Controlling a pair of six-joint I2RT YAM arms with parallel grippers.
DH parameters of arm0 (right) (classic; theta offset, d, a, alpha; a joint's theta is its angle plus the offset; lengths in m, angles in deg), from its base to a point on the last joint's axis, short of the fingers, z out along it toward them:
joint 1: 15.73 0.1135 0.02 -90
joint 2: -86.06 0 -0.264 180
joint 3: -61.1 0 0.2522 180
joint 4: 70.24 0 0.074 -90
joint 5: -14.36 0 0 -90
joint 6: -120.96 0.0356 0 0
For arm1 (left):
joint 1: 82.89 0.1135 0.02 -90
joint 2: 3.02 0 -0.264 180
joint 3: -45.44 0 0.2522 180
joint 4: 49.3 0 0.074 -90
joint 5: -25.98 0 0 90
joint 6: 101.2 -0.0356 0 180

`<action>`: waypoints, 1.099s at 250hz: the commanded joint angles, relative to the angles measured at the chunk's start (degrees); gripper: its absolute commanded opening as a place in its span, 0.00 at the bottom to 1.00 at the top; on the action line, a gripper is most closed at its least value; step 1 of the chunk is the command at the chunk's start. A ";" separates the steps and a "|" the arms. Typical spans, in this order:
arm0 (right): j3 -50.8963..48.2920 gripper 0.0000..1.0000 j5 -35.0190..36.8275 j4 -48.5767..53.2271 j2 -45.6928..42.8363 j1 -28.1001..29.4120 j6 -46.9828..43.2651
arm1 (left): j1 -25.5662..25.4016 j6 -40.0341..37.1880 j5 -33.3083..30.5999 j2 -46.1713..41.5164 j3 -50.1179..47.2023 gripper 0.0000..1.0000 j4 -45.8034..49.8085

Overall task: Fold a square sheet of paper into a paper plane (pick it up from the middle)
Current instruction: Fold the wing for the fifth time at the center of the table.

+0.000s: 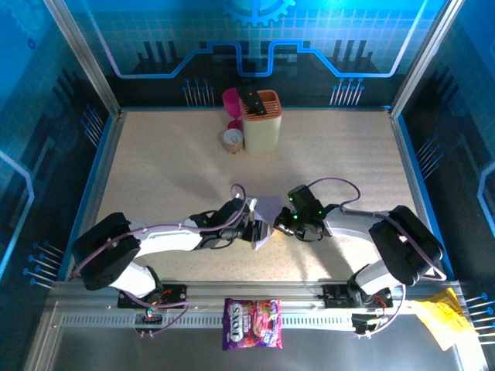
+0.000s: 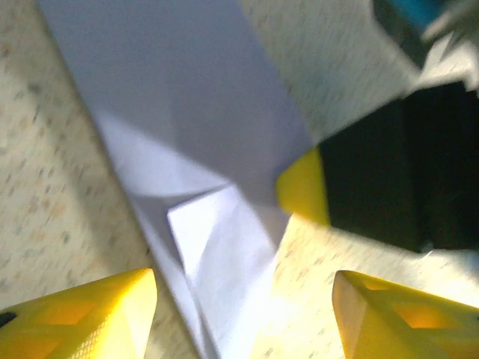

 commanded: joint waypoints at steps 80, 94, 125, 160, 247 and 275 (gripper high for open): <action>5.33 0.00 3.78 6.79 -3.00 1.16 2.44 | -8.33 -11.72 -17.38 -3.08 -3.97 0.65 -3.38; 5.41 0.00 3.82 6.54 -2.67 1.25 2.59 | -9.29 -12.67 -18.05 -2.00 -3.20 0.65 -3.87; 5.27 0.00 3.92 6.36 -2.46 1.48 2.70 | -10.91 -15.07 -19.37 1.00 -1.01 0.64 -4.56; 5.24 0.00 3.65 6.18 -2.26 1.52 2.62 | -12.39 -16.30 -20.55 4.61 1.23 0.63 -5.71; 4.53 0.00 3.59 6.12 -2.97 1.58 2.55 | -12.94 -17.42 -23.51 9.18 3.53 0.50 -6.91; 4.37 0.00 3.36 5.82 -2.87 1.55 2.53 | -12.96 -17.22 -23.83 9.66 3.52 0.42 -7.04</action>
